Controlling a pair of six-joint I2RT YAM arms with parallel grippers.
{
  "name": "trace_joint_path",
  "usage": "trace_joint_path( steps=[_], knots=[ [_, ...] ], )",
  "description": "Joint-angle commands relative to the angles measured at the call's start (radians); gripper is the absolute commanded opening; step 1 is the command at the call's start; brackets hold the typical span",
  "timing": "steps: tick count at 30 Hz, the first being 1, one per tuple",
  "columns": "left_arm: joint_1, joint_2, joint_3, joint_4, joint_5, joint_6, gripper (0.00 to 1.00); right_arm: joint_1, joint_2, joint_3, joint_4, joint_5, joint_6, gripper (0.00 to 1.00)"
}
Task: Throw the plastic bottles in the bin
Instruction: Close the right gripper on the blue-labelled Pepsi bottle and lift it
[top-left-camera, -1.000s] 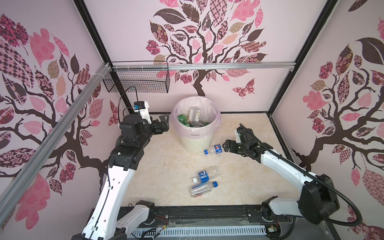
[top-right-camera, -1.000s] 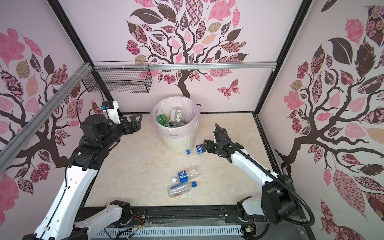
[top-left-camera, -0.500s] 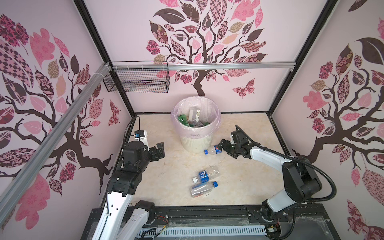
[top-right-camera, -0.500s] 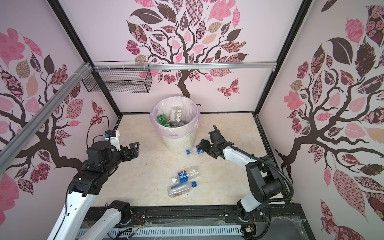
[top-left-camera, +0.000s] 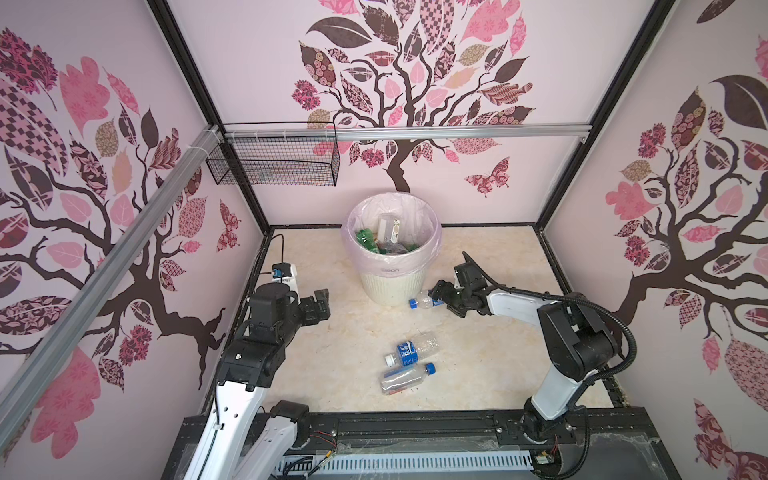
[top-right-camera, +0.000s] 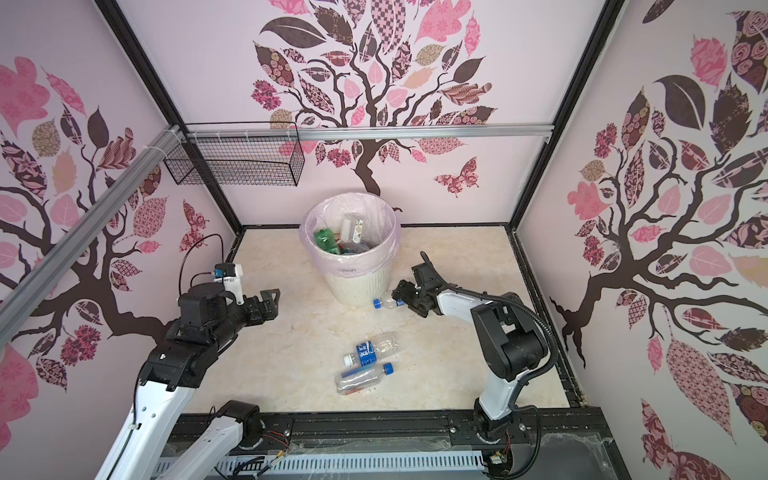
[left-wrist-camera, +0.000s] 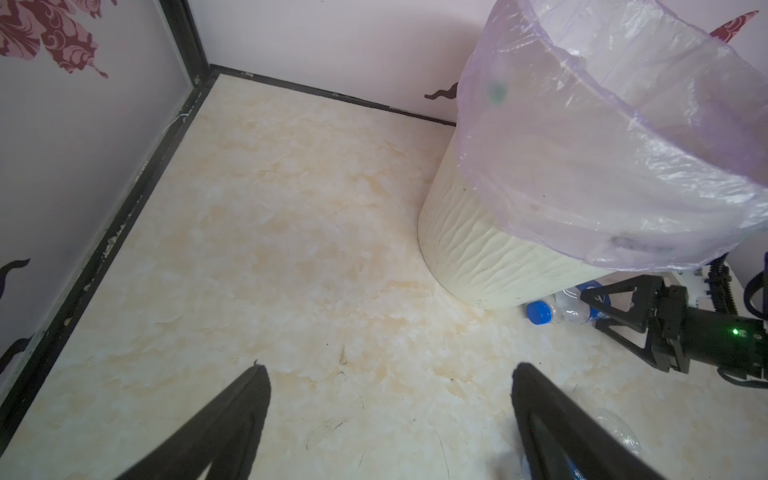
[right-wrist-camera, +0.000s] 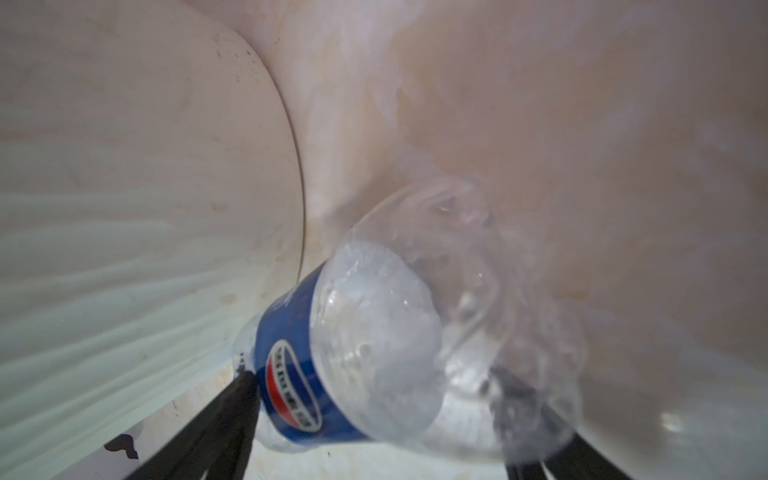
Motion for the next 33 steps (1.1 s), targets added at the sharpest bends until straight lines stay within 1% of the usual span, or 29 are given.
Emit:
trace_joint_path(
  steps=[1,7,12,15,21,25,28,32,33],
  knots=[
    [0.000,-0.015,-0.004,-0.015,-0.005,0.014,0.95,-0.005,0.045,0.051,-0.014,0.050,-0.046,0.85],
    [0.000,-0.027,-0.015,-0.015,-0.008,0.014,0.94,-0.023,0.086,0.103,-0.052,0.070,-0.135,0.84],
    [0.000,-0.018,-0.010,-0.013,0.002,0.006,0.95,-0.042,0.152,0.173,-0.093,0.066,-0.202,0.84],
    [0.000,-0.014,0.003,-0.017,0.008,0.003,0.94,-0.050,0.181,0.189,-0.088,0.068,-0.226,0.84],
    [0.001,-0.012,0.013,-0.026,0.000,0.008,0.94,-0.051,0.193,0.196,-0.094,0.109,-0.285,0.80],
    [0.001,-0.005,0.009,-0.022,0.000,0.000,0.94,-0.053,0.188,0.198,-0.110,0.128,-0.330,0.73],
    [0.001,0.003,0.007,-0.013,0.006,-0.005,0.94,-0.053,0.174,0.192,-0.118,0.143,-0.359,0.66],
    [0.000,0.013,0.008,-0.008,0.013,-0.008,0.94,-0.055,0.153,0.175,-0.129,0.171,-0.386,0.62],
    [0.001,0.013,0.010,-0.009,0.014,-0.008,0.94,-0.054,0.146,0.174,-0.133,0.180,-0.391,0.59]
  ],
)
